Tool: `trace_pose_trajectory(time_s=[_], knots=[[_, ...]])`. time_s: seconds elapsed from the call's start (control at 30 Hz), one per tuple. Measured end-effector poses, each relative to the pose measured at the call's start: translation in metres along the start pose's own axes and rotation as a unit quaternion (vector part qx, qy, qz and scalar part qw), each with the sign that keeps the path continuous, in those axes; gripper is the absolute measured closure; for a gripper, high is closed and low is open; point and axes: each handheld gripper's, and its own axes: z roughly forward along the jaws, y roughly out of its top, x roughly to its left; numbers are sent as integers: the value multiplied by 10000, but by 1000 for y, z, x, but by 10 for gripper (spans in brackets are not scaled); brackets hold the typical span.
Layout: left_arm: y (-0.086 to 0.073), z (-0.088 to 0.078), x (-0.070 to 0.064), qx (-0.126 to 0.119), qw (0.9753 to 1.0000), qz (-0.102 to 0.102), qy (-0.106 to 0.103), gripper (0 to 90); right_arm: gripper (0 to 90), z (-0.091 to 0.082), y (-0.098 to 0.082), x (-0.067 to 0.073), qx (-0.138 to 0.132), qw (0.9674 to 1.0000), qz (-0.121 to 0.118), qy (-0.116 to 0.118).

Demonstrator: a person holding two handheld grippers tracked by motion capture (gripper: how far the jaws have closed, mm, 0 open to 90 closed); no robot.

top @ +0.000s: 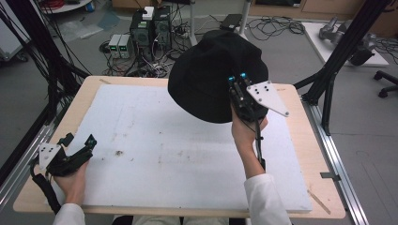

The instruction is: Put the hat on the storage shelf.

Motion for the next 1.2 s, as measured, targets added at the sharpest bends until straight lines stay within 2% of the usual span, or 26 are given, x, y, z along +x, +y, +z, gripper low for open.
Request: trace_pose_trajectory(time_s=[0.07, 0.1, 0.33, 0.53, 0.63, 0.8, 0.87, 0.9, 0.93, 1.0, 1.03, 1.07, 1.2], knots=[[0, 0, -1, 7, 10000, -13, -9, 224, 857, 4, 1, -2, 37, 10000, 32, -23], [0, 0, -1, 6, 10000, -11, -7, 224, 856, 13, 2, -5, 80, 9999, 116, -52], [-2, 1, 1, 33, 10000, -73, -48, 224, 857, 39, 7, -5, 132, 9998, -33, -141], [-2, 1, 5, 16, 9998, -186, -55, 224, 857, 58, 10, -6, 178, 9997, -17, -161], [-3, 2, 6, -3, 9997, -242, -55, 224, 857, 77, 8, -9, 274, 9993, -32, -258], [-3, 7, 2, 28, 9997, -191, -156, 224, 858, 93, 4, -14, 401, 9987, 71, -304], [-3, 7, 0, 23, 9997, -181, -179, 224, 858, 105, 0, -18, 434, 9982, 129, -385], [-3, 7, 0, 27, 9997, -185, -188, 224, 858, 105, 0, -18, 434, 9982, 129, -385], [-3, 7, -1, 22, 9996, -191, -184, 224, 858, 113, -3, -21, 494, 9976, 134, -477], [-3, 7, -1, 13, 9997, -185, -178, 224, 858, 117, -4, -23, 513, 9973, 104, -512], [-3, 7, 0, 23, 9997, -180, -178, 224, 858, 125, -6, -24, 597, 9964, -18, -600], [-3, 7, 0, 24, 9997, -181, -173, 224, 858, 128, -6, -25, 610, 9962, -37, -620], [-3, 7, 1, 16, 9997, -176, -144, 224, 858, 138, -11, -30, 707, 9949, -2, -723]])
